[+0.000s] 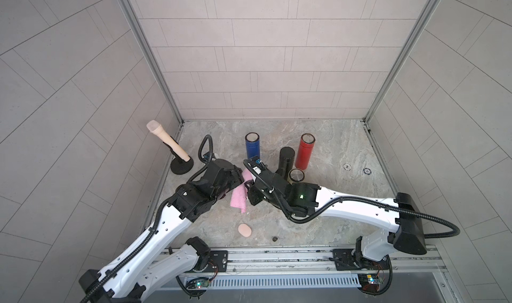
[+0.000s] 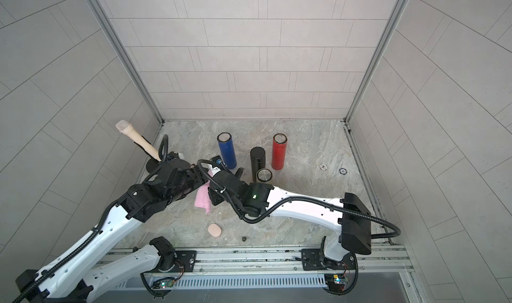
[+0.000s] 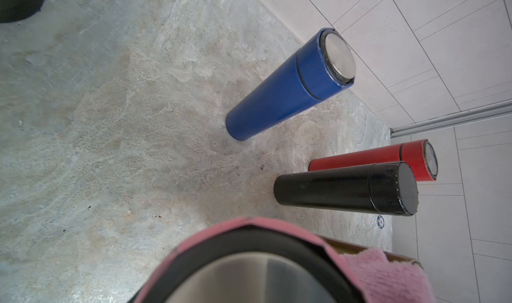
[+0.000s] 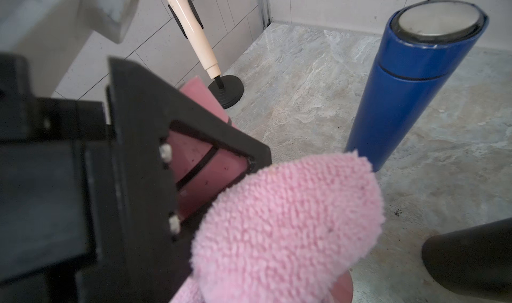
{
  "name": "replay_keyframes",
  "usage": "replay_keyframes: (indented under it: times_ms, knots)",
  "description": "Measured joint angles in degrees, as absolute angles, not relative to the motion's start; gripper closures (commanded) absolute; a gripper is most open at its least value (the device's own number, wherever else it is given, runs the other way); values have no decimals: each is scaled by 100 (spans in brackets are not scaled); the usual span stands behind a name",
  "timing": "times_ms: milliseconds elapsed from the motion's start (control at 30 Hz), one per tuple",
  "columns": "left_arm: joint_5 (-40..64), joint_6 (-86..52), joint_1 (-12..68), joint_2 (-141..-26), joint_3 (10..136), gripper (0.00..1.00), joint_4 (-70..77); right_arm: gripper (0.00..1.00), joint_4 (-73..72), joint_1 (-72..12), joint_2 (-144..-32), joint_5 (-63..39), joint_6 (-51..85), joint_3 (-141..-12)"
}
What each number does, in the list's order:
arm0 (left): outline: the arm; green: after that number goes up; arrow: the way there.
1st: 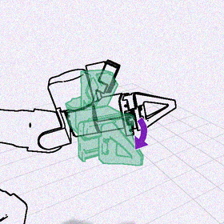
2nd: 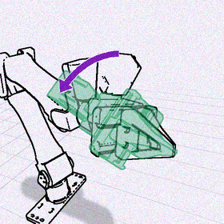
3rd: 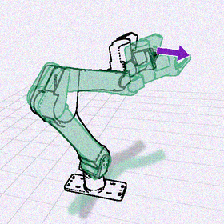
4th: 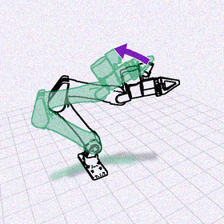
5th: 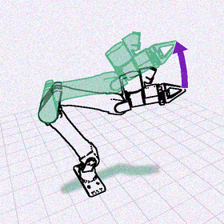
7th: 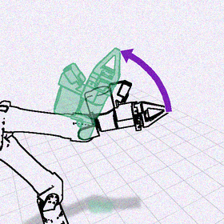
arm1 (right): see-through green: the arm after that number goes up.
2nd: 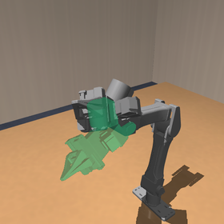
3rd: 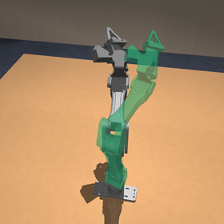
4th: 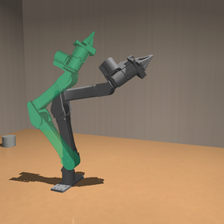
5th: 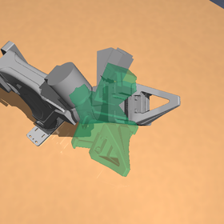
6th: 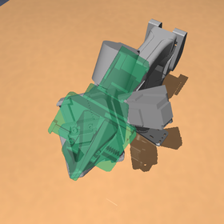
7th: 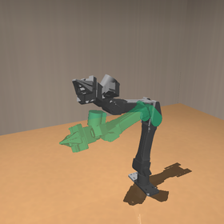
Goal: Wipe the surface of the thermos
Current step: Wipe the dirt from the surface of the thermos.
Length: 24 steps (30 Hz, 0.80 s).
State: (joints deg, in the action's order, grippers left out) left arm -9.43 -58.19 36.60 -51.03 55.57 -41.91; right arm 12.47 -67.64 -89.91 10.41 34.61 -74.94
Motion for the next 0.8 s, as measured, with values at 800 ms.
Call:
replay_keyframes:
  times_ms: [800]
  knots:
    - [-502, -1844, 3575, -4807, 5739, 100, -4189, 100, 2412, -5435, -9605, -1726, 3188, -7924]
